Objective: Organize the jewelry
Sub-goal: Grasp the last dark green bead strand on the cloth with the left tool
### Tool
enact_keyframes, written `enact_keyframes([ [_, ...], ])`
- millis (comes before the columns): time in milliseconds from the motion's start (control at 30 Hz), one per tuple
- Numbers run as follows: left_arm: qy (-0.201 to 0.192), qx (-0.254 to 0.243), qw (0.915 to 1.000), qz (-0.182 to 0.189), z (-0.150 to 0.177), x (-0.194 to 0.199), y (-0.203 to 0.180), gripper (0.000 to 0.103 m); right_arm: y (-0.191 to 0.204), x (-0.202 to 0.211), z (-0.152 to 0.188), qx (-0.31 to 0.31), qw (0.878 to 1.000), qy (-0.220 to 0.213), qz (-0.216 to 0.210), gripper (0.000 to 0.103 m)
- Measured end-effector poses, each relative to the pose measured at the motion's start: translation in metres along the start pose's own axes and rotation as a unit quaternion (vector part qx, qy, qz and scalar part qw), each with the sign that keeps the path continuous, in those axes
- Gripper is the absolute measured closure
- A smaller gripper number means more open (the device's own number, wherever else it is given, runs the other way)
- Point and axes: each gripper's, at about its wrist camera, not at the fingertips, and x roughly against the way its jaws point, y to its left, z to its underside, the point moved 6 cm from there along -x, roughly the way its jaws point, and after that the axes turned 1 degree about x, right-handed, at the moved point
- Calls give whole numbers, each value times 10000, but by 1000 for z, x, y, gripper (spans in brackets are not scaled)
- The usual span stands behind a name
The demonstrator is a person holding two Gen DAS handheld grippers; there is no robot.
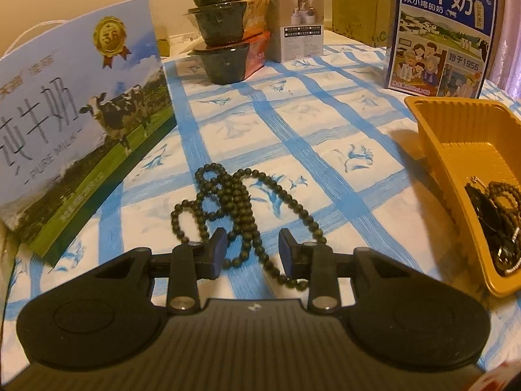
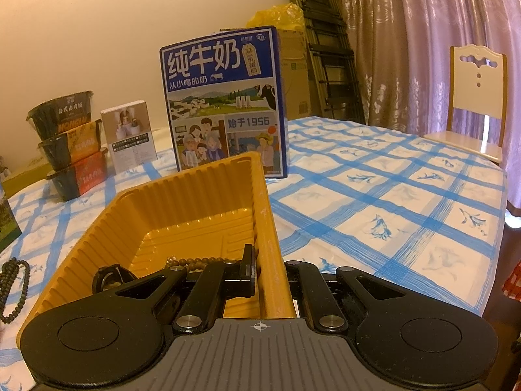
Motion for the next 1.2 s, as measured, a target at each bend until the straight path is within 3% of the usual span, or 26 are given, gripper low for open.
enact_keyframes([
  [433, 213, -45, 9997, -79, -11, -50, 0, 73, 1, 0, 0, -1, 10000, -3, 1, 96],
  [633, 183, 87, 9998, 19, -11, -56, 3, 74, 1, 0, 0, 1, 10000, 2, 3, 96],
  [767, 155, 25, 9998, 145, -9, -52, 1, 90, 2, 0, 0, 3, 10000, -2, 2, 96],
  [933, 121, -122, 9996, 223, -3, -43, -4, 91, 2, 0, 0, 3, 10000, -1, 2, 96],
  [1000, 77, -171, 9995, 262, -2, -36, -5, 98, 2, 0, 0, -4, 10000, 1, 2, 96],
  [1200, -48, -412, 9984, 378, -9, -4, -8, 98, 2, 0, 1, -3, 10000, 2, 0, 96],
])
